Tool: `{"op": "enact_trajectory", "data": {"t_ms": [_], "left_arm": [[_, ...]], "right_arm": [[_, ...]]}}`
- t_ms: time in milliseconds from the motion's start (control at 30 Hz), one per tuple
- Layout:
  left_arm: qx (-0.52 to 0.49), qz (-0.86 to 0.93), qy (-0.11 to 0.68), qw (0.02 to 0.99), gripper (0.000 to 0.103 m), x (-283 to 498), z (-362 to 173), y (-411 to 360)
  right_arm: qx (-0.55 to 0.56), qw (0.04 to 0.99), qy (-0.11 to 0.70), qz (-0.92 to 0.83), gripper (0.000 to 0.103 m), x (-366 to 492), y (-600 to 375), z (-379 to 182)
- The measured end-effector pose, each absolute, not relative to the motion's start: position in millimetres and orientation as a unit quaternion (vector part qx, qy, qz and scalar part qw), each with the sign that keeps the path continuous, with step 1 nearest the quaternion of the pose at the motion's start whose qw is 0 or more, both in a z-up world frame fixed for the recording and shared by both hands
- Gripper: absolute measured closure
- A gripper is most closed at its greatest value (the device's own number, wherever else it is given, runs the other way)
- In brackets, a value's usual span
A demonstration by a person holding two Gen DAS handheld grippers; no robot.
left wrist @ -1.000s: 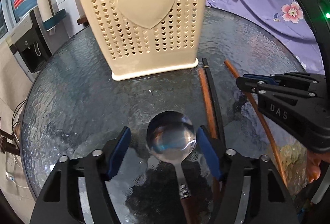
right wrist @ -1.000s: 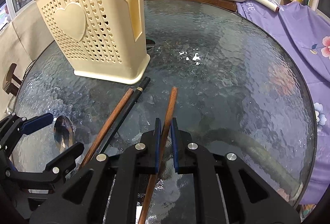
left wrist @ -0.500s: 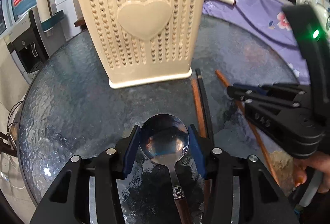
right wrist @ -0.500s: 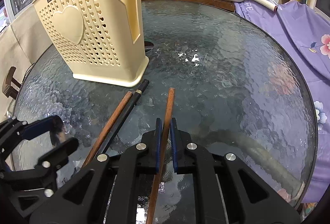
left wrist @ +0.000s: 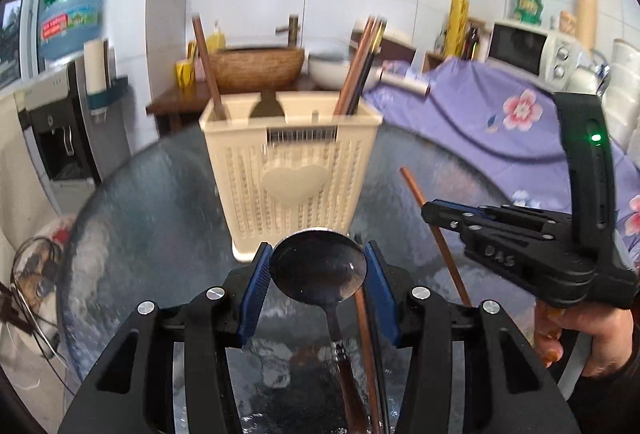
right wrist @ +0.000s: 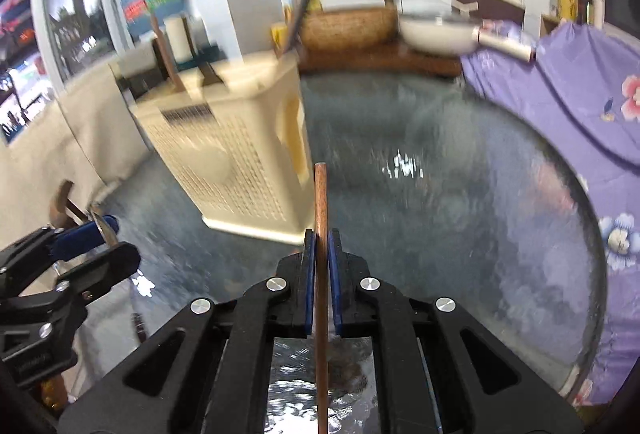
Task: Organize utensils
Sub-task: 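Lift the spoon and wooden chopstick and carry both above the cream holder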
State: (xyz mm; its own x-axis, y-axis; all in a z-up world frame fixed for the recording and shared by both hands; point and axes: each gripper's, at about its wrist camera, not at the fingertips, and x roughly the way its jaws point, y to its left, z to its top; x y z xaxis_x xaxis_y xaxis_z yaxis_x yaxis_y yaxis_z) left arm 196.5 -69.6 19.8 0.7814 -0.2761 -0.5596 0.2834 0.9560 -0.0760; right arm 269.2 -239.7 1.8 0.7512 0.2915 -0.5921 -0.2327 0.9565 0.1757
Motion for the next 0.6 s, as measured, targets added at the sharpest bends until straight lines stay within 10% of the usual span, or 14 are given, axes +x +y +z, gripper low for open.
{"op": "enact_trajectory", "data": {"t_ms": [600], "left_arm": [[-0.032, -0.164, 0.262, 0.950, 0.057, 187, 42, -51]], "right_arm": [[0.092, 0.935, 0.274, 0.203, 0.096, 236, -257, 58]]}}
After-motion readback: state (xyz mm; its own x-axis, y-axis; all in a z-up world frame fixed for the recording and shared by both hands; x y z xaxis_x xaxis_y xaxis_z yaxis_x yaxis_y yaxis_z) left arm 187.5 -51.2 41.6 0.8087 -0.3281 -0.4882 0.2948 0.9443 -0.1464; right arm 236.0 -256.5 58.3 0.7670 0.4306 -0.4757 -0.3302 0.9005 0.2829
